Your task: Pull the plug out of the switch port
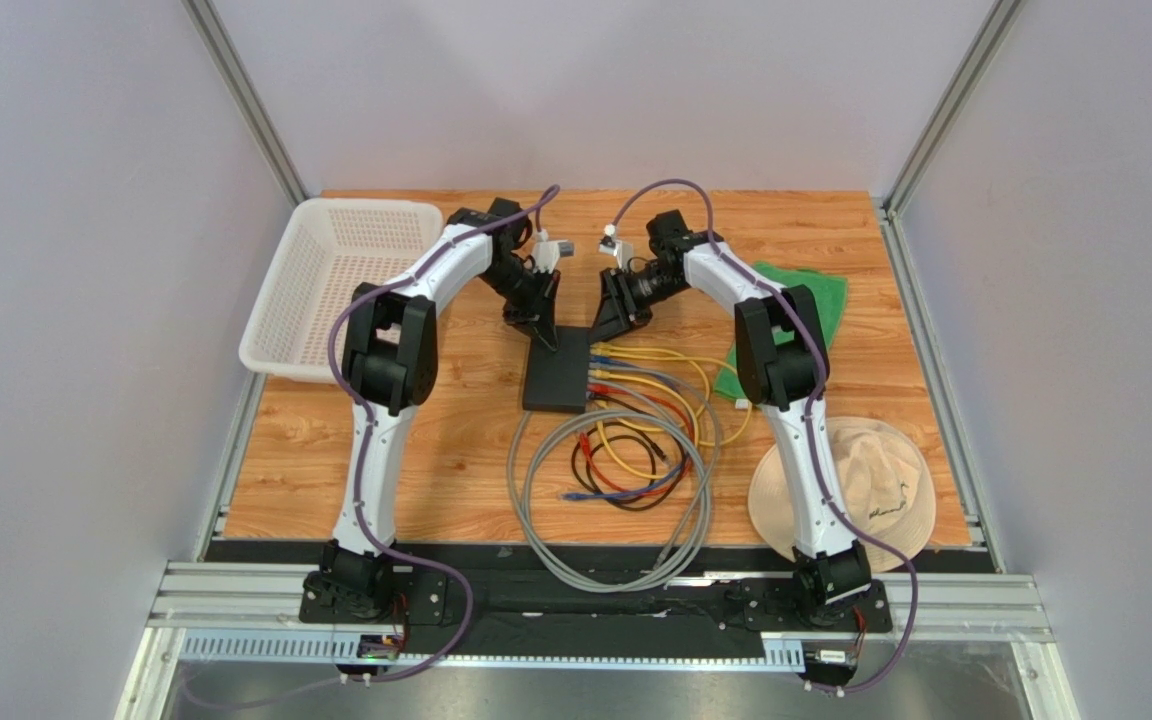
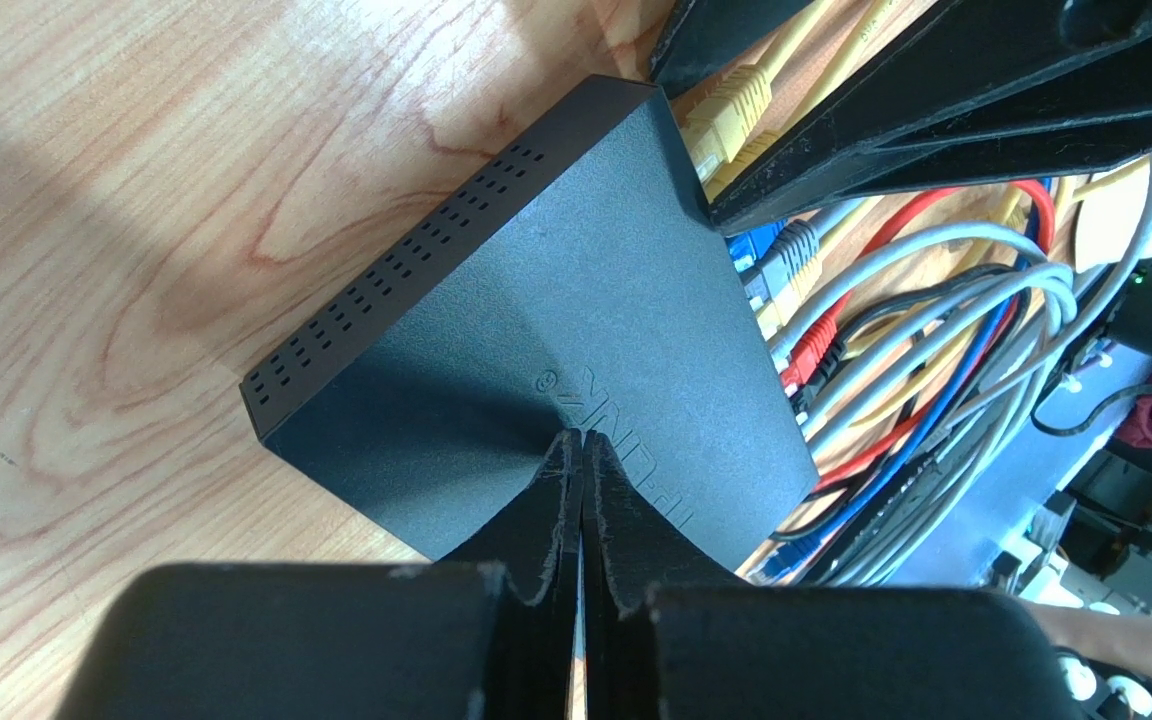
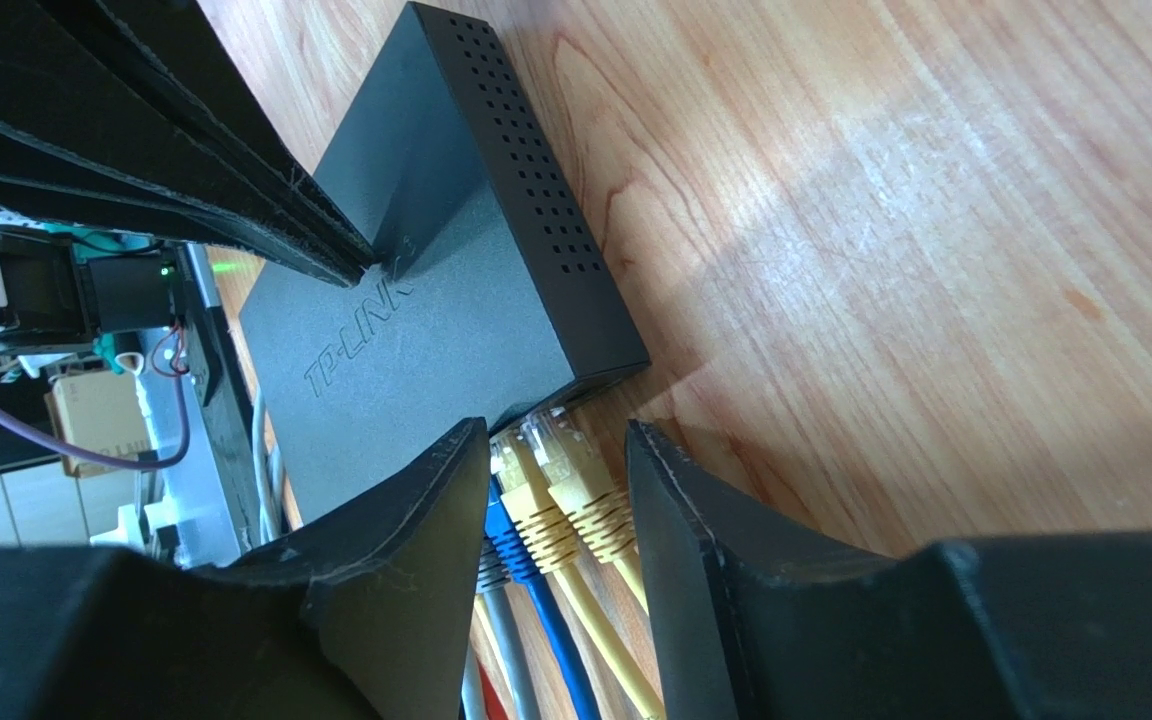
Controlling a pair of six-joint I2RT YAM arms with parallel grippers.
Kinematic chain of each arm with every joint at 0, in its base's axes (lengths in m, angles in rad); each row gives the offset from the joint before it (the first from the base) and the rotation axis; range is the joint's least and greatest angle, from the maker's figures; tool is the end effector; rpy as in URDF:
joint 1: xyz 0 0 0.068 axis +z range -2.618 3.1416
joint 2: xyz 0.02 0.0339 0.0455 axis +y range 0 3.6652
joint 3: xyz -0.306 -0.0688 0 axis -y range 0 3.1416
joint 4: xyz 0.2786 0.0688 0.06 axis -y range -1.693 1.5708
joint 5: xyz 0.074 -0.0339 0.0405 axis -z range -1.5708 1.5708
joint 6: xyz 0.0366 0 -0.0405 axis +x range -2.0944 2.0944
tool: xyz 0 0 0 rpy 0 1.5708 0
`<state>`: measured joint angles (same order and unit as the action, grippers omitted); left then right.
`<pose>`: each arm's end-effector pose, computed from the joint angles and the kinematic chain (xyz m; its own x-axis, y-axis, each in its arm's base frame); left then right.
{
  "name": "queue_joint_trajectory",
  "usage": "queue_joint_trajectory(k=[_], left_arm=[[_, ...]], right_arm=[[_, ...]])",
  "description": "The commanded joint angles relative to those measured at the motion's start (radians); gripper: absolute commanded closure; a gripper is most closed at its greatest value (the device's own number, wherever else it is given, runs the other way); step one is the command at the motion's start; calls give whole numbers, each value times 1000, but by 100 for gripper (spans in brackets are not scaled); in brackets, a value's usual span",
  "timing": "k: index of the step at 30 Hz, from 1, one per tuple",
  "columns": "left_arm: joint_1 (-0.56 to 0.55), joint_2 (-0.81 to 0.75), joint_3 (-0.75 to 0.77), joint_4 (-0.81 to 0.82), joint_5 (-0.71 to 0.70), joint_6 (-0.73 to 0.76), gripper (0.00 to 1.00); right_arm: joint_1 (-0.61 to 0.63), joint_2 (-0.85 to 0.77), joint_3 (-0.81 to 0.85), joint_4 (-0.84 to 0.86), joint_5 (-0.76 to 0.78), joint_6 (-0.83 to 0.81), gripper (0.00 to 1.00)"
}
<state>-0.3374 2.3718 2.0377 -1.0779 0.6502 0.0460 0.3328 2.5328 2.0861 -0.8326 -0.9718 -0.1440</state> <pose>0.5012 -0.1993 0.1900 -0.9145 0.3596 -0.1854 0.3963 0.7036 -0.5898 0.5340 0.2165 0.1316 -0.8373 -0.3750 -0.3979 -0.5342 0.4057 0.7416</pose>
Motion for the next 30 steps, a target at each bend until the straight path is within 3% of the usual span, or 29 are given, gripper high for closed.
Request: queue_joint_trajectory(k=[1,20,24,30], left_arm=[[3,43,10,-5,-80,12,100],[3,46,19,-1,-89,15,100],[3,46,27,-1,-89,17,100],[3,44,21,1,-87,18,100]], right_arm=[[15,64,-8,-43,87,-63,54],[28,60,-18,-80,119,-114,59],[37,53,-21,-86,133,-127,67],[41,47,-27,-83,145,-131,71]])
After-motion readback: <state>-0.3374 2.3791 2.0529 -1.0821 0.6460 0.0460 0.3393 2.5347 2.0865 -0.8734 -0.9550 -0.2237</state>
